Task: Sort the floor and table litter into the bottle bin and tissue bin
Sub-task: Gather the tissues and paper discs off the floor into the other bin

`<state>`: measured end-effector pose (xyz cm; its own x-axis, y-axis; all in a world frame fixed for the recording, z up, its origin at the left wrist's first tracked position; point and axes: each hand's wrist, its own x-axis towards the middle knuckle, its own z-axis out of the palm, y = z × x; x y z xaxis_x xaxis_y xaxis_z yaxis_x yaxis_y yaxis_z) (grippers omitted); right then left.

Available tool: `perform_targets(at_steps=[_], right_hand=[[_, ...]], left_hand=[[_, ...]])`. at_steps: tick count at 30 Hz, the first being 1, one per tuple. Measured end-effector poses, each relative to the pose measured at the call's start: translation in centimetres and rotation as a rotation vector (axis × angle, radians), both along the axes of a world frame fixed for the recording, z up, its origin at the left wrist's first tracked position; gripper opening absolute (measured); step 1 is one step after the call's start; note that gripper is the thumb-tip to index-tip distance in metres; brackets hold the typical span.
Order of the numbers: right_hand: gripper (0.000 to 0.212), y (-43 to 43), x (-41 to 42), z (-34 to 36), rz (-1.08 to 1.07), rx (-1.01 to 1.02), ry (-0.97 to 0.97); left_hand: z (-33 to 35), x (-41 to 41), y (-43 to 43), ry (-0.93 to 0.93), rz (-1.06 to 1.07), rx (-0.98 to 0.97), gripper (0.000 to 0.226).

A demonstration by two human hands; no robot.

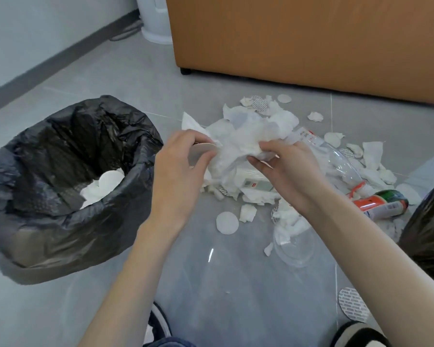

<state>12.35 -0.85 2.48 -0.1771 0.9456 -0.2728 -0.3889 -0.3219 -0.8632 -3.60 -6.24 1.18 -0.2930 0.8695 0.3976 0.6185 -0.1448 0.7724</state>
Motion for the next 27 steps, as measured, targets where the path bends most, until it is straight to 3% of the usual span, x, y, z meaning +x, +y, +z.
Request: perform_targets(at_steps=[5, 8, 11, 15, 19, 27], right_hand=[[0.029, 1.4, -6.1, 3.7, 0.188, 0.063, 0.196], [0.014, 1.1, -10.4, 4.7, 0.334, 0.074, 0.183], [0.033, -0.1, -14.2, 4.1, 0.466, 0.070, 0.051], [0.049, -1.8, -16.2, 2.7, 0.648, 0.127, -0.267], [0.052, -1.9, -15.6, 2.0, 0.561, 0.229, -0.454], [0.030, 0.4, -8.8, -0.4, 0.276, 0.143, -0.515]], left_hand=[[3.8, -4.7, -1.0, 0.163, 0.216, 0.116, 0.010], [4.1, -7.3, -1.8, 0.171, 0.346, 0.059, 0.011], [3.5, -9.6, -2.8, 0.122, 0.437, -0.012, 0.016], [2.0, -11.5, -3.6, 0.094, 0.476, -0.161, 0.030], [1.2, -11.7, -3.9, 0.130, 0.489, -0.182, 0.038], [1.4, -7.9, -1.1, 0.039, 0.206, -0.121, 0.035]])
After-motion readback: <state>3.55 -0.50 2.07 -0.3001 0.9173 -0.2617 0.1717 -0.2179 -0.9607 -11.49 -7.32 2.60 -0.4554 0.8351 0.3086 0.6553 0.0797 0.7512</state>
